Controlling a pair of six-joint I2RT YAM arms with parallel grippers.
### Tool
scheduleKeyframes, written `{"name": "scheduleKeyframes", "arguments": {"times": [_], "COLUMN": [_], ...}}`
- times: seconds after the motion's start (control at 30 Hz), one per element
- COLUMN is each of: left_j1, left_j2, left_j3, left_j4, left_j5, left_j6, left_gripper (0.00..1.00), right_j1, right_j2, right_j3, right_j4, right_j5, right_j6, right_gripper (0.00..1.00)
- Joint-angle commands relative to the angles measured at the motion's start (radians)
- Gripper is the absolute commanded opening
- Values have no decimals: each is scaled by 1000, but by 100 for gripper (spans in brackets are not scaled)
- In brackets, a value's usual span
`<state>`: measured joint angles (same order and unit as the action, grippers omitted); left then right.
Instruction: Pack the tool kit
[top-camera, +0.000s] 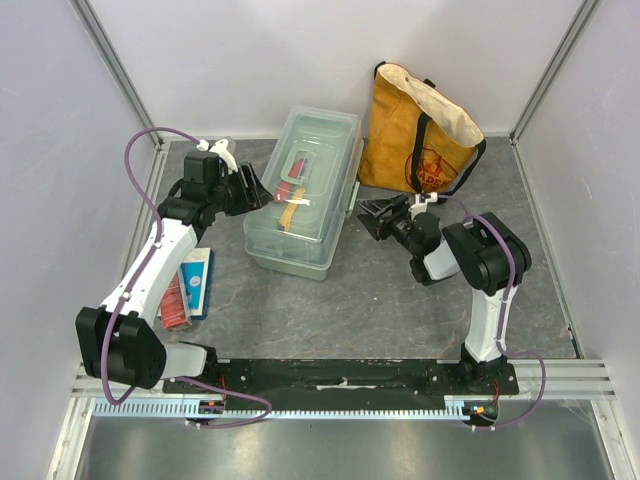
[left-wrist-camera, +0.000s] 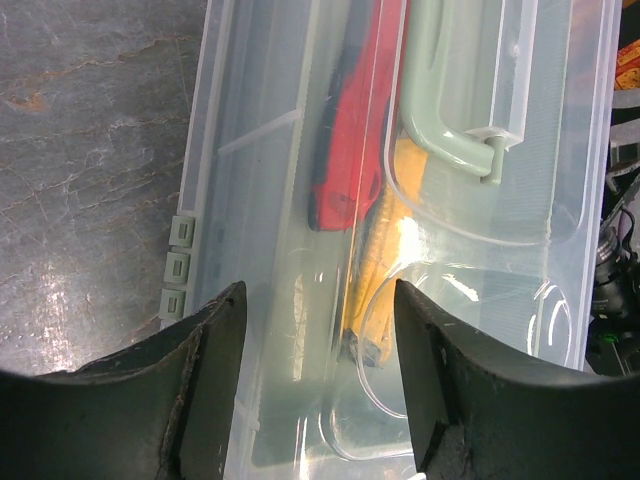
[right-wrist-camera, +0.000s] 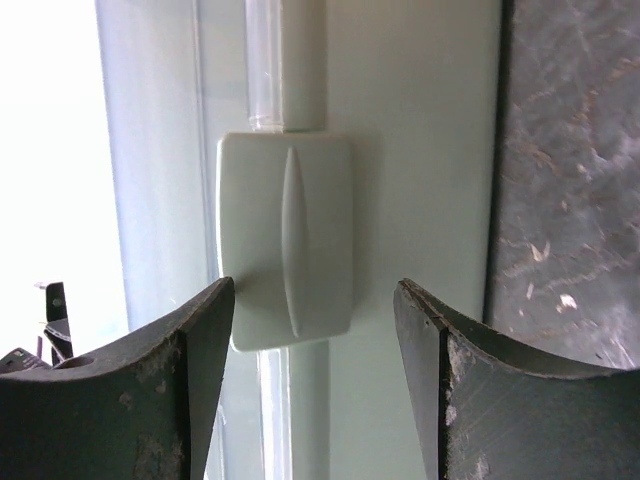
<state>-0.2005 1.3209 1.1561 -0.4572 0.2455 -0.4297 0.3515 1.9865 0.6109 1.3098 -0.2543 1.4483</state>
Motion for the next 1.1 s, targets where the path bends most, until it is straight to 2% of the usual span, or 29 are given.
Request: {"name": "scheduleKeyframes", "arguments": {"times": [0.0, 0.17, 0.43, 0.63, 0.87, 1.07], "left_j1": [-13, -13, -13, -13, -11, -13], "left_j2": [20, 27, 31, 32, 35, 35], "left_j3": [-19, -21, -26, -32, -32, -36], "left_j4": [-14, -12, -12, -12, -12, -12], "left_j5": [54, 55, 55, 57, 57, 57], "left_j6": [-38, -40, -35, -34, -29, -26], "left_gripper": [64, 63, 63, 63, 63, 63], "right_j1": [9, 17, 37, 43, 43, 43], "right_j2": [49, 103, 129, 78, 14, -41], "right_j3": [78, 144, 199, 199, 194, 190], "right_j4": [422, 431, 448, 448, 439, 307], "right_j5": [-45, -69, -88, -97, -94, -105], "right_j6": [1, 18, 38, 38, 41, 1], "right_gripper": [73, 81, 86, 86, 81, 76]}}
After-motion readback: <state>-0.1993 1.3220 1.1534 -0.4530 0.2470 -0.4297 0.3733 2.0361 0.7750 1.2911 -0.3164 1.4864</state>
